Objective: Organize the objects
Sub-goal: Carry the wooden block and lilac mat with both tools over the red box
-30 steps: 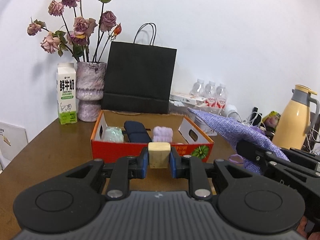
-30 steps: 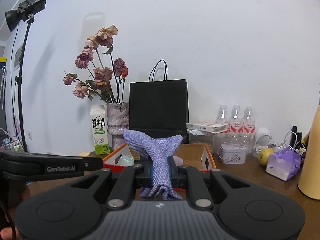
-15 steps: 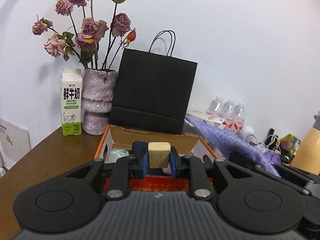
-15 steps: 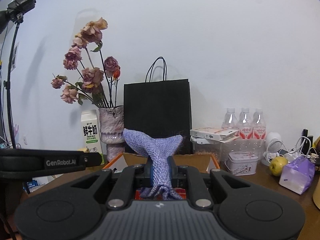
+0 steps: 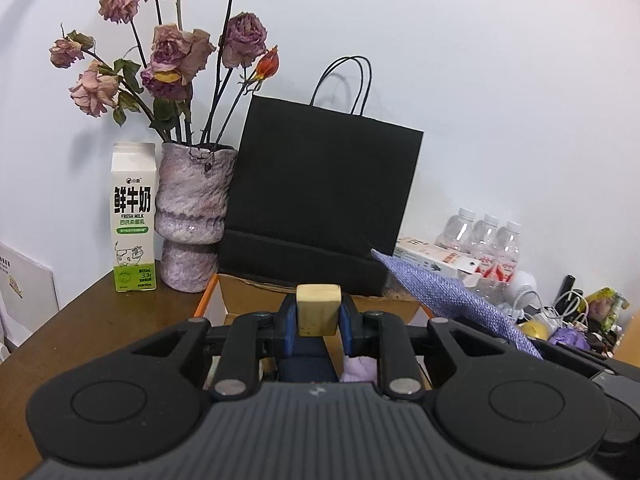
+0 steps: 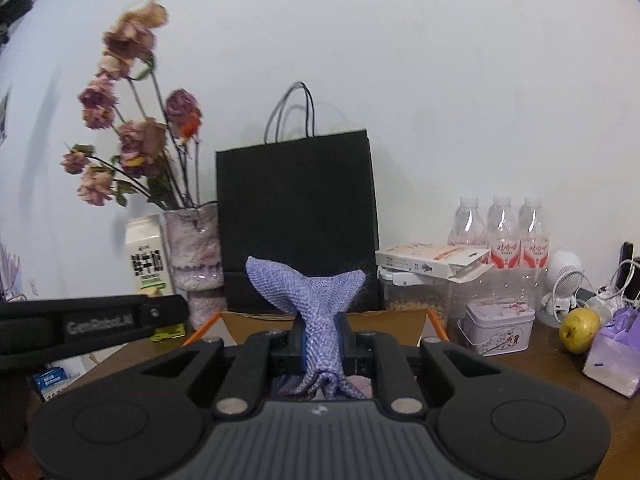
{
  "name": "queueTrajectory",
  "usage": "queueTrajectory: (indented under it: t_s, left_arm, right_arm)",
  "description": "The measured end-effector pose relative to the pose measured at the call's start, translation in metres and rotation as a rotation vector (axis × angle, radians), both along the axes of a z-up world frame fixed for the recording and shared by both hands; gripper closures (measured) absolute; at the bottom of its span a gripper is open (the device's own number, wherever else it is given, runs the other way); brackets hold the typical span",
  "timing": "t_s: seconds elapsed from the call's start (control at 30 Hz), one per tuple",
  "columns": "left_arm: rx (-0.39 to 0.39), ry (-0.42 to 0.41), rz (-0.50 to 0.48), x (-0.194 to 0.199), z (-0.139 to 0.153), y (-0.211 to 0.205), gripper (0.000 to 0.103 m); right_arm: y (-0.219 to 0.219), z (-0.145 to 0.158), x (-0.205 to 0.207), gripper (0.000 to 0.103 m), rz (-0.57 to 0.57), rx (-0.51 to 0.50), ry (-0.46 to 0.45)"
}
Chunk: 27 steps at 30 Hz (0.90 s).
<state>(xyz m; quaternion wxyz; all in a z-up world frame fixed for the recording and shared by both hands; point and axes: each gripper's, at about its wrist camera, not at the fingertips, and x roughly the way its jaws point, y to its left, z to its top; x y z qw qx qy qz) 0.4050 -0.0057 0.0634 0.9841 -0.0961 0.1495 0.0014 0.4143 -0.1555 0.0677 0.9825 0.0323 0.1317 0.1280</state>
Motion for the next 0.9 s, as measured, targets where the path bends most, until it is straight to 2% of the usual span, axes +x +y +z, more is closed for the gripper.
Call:
queueTrajectory:
  t_s: [0.47,0.9]
  left_arm:
    - [0.034,0.076,0.013,0.068,-0.020,0.006,0.081]
    - [0.071,0.105,0.004,0.095,-0.043,0.001,0.081]
  right_arm:
    - [0.004,-0.023,0.069,0.091,0.000,-0.041,0.111]
    - [0.006,-0.048,0.089,0.090,-0.027,-0.059,0.154]
